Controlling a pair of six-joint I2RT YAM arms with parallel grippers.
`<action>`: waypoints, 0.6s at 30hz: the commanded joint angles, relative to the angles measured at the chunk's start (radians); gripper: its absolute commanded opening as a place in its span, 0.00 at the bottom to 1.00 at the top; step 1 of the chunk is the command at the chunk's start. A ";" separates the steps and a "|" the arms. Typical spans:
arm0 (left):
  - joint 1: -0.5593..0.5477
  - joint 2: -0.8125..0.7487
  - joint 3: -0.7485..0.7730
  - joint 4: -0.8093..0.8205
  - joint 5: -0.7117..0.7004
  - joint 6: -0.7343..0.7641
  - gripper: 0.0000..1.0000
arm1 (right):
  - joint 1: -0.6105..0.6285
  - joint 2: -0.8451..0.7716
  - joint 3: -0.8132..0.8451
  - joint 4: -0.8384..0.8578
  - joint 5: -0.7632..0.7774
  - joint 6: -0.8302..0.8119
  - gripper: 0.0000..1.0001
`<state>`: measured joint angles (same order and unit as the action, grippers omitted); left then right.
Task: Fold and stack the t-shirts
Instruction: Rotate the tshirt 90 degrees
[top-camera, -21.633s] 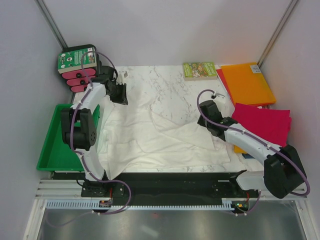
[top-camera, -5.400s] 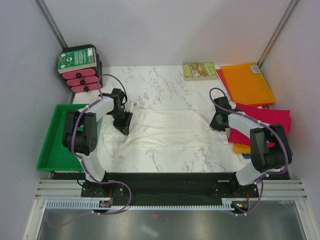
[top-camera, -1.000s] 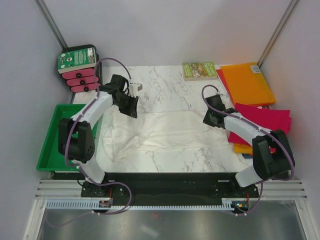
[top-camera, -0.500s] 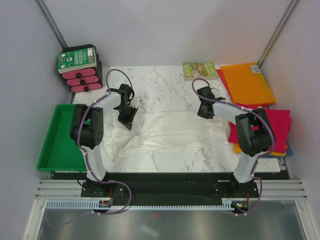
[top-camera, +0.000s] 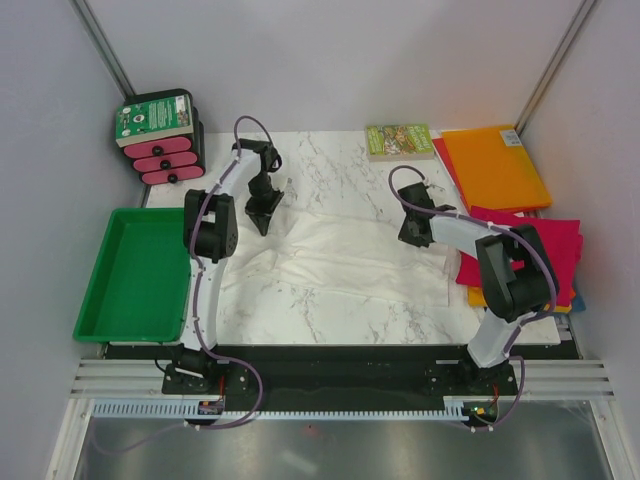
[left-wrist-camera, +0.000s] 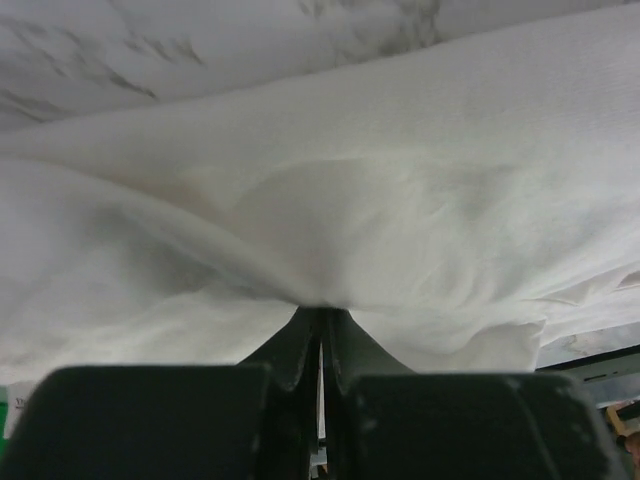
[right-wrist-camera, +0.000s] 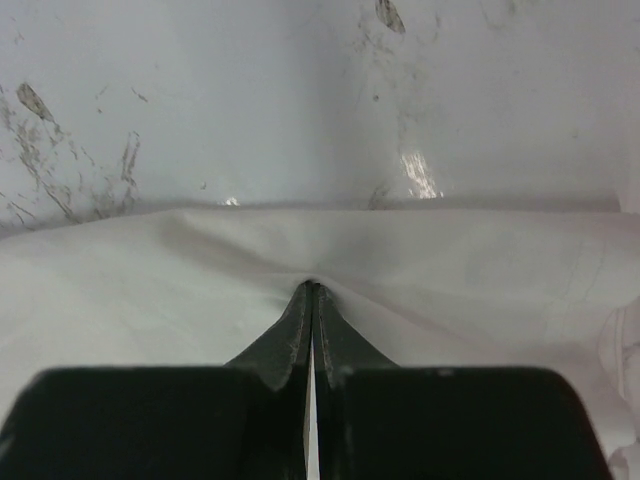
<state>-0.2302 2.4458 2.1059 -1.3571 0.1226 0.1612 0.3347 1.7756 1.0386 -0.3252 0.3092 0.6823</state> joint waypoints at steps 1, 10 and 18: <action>-0.003 0.191 0.308 0.006 -0.066 0.018 0.04 | 0.012 -0.036 -0.089 -0.115 -0.044 0.028 0.04; -0.070 0.226 0.394 0.076 -0.115 0.096 0.16 | 0.182 -0.067 -0.192 -0.161 -0.206 0.057 0.10; -0.087 0.216 0.427 0.145 -0.119 0.112 0.20 | 0.429 -0.054 -0.232 -0.156 -0.268 0.147 0.13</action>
<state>-0.3084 2.6247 2.5015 -1.3483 0.0032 0.2363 0.6647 1.6436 0.8791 -0.3187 0.1810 0.7563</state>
